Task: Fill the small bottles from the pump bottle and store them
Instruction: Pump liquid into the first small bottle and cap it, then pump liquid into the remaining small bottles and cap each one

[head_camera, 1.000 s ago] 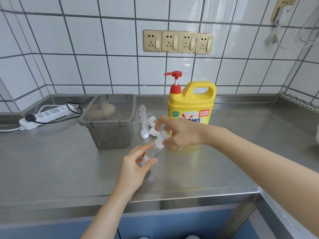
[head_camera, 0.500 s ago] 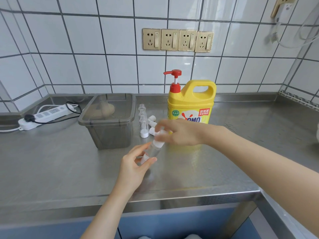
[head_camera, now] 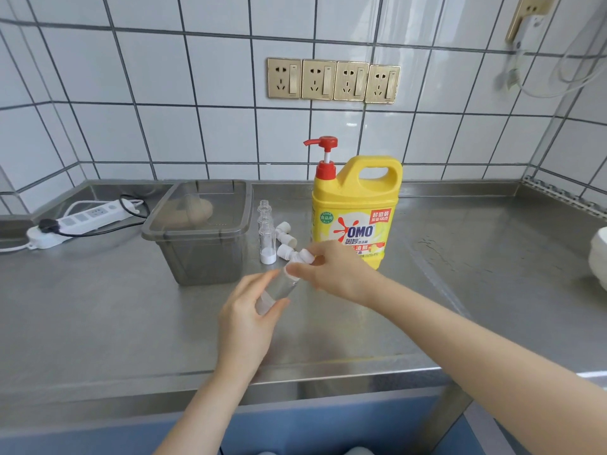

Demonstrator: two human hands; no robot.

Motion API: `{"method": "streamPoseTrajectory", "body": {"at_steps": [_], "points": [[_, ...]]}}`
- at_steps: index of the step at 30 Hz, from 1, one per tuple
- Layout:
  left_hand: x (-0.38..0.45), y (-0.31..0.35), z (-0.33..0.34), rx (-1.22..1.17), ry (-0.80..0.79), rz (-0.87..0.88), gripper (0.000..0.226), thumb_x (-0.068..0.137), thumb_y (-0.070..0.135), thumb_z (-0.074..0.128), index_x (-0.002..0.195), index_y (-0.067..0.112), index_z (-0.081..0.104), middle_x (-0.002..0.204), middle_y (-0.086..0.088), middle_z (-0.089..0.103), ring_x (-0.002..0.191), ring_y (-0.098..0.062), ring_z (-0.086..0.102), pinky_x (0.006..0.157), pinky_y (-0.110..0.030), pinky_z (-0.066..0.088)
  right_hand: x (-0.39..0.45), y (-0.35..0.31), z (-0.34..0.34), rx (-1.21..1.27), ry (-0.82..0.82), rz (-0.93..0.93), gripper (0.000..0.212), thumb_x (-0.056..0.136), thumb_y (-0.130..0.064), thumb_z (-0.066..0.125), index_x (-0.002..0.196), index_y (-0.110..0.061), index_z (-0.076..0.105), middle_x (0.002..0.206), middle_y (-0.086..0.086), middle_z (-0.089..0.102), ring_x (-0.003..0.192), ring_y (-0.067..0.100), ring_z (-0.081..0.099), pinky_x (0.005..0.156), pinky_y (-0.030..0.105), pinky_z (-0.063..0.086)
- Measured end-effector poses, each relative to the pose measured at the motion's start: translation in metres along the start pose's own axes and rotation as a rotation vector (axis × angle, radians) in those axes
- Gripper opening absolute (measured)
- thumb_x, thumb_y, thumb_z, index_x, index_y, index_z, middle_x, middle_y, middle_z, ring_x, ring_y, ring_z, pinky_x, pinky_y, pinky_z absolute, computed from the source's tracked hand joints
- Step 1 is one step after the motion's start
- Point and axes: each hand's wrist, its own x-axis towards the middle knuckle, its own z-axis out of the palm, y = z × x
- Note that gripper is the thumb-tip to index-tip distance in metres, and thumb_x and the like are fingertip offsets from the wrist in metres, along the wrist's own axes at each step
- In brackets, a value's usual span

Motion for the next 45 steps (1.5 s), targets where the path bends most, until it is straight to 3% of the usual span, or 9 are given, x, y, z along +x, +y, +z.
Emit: {"method": "streamPoseTrajectory", "body": {"at_steps": [2, 5, 9, 13, 18, 25, 34, 40, 45], "points": [[-0.002, 0.013, 0.008, 0.046, 0.036, 0.013, 0.048, 0.070, 0.011, 0.085, 0.115, 0.024, 0.071, 0.099, 0.015, 0.065, 0.081, -0.005, 0.058, 0.078, -0.029, 0.050, -0.005, 0.007, 0.006, 0.285, 0.010, 0.040, 0.017, 0.089, -0.028, 0.065, 0.089, -0.014, 0.054, 0.078, -0.013, 0.058, 0.071, 0.009, 0.062, 0.068, 0.029, 0.054], [-0.003, 0.032, 0.023, 0.028, 0.059, -0.025, 0.043, 0.069, 0.020, 0.087, 0.108, 0.026, 0.071, 0.089, 0.018, 0.063, 0.076, -0.009, 0.061, 0.069, -0.034, 0.055, -0.013, 0.015, 0.009, 0.543, 0.053, 0.095, 0.036, 0.085, -0.015, 0.070, 0.116, -0.013, 0.051, 0.097, 0.000, 0.065, 0.085, 0.015, 0.065, 0.067, 0.028, 0.059], [0.000, 0.050, 0.042, -0.102, -0.065, -0.111, 0.044, 0.072, 0.023, 0.085, 0.112, 0.032, 0.070, 0.087, 0.026, 0.066, 0.079, -0.002, 0.064, 0.072, -0.020, 0.052, -0.023, 0.032, -0.002, 0.495, 0.190, 0.102, 0.033, 0.082, -0.010, 0.070, 0.113, -0.015, 0.059, 0.105, 0.008, 0.067, 0.096, 0.022, 0.067, 0.079, 0.039, 0.059], [0.008, 0.050, 0.048, -0.009, -0.216, -0.072, 0.041, 0.079, 0.032, 0.078, 0.118, 0.021, 0.070, 0.112, 0.014, 0.067, 0.105, 0.001, 0.060, 0.092, -0.005, 0.039, -0.028, 0.063, -0.027, 0.491, 0.332, 0.162, 0.030, 0.080, -0.013, 0.071, 0.106, -0.021, 0.059, 0.099, 0.003, 0.064, 0.096, 0.024, 0.066, 0.084, 0.051, 0.056], [0.035, 0.028, 0.040, 0.117, -0.109, -0.352, 0.042, 0.086, 0.013, 0.068, 0.128, 0.012, 0.063, 0.128, -0.008, 0.066, 0.122, -0.027, 0.059, 0.100, -0.033, 0.043, -0.025, 0.104, -0.058, 0.461, 0.542, 0.227, 0.032, 0.082, -0.019, 0.071, 0.110, -0.021, 0.056, 0.095, -0.008, 0.061, 0.097, 0.023, 0.063, 0.087, 0.053, 0.053], [0.063, 0.009, 0.044, 0.182, -0.029, -0.460, 0.029, 0.088, 0.007, 0.057, 0.116, 0.005, 0.060, 0.114, -0.017, 0.068, 0.114, -0.037, 0.059, 0.081, -0.036, 0.040, -0.001, 0.141, -0.074, 0.280, 0.605, 0.265, 0.039, 0.089, -0.014, 0.063, 0.125, -0.012, 0.050, 0.107, -0.003, 0.054, 0.095, 0.018, 0.054, 0.081, 0.032, 0.043], [0.083, -0.006, 0.068, 0.170, 0.027, -0.459, 0.076, 0.094, 0.012, 0.056, 0.155, 0.008, 0.011, 0.152, -0.014, 0.042, 0.138, -0.038, 0.039, 0.105, -0.044, 0.035, 0.060, 0.173, -0.085, 0.249, 0.615, 0.285, 0.039, 0.087, -0.013, 0.065, 0.124, -0.012, 0.052, 0.120, 0.004, 0.059, 0.106, 0.023, 0.058, 0.085, 0.031, 0.043], [0.100, -0.022, 0.074, 0.189, 0.056, -0.466, 0.072, 0.091, 0.010, 0.062, 0.151, 0.004, 0.022, 0.145, -0.015, 0.049, 0.131, -0.038, 0.046, 0.100, -0.043, 0.038, 0.105, 0.185, -0.093, 0.224, 0.617, 0.274, 0.043, 0.087, -0.017, 0.069, 0.125, -0.011, 0.052, 0.118, 0.005, 0.061, 0.097, 0.017, 0.057, 0.084, 0.030, 0.045], [0.101, -0.035, 0.071, 0.202, 0.079, -0.465, 0.040, 0.092, 0.006, 0.058, 0.129, 0.003, 0.043, 0.132, -0.015, 0.057, 0.119, -0.036, 0.054, 0.090, -0.038, 0.040, 0.131, 0.188, -0.090, 0.225, 0.618, 0.270, 0.038, 0.089, -0.018, 0.065, 0.124, -0.011, 0.052, 0.117, 0.008, 0.062, 0.095, 0.019, 0.058, 0.082, 0.032, 0.048]]}}
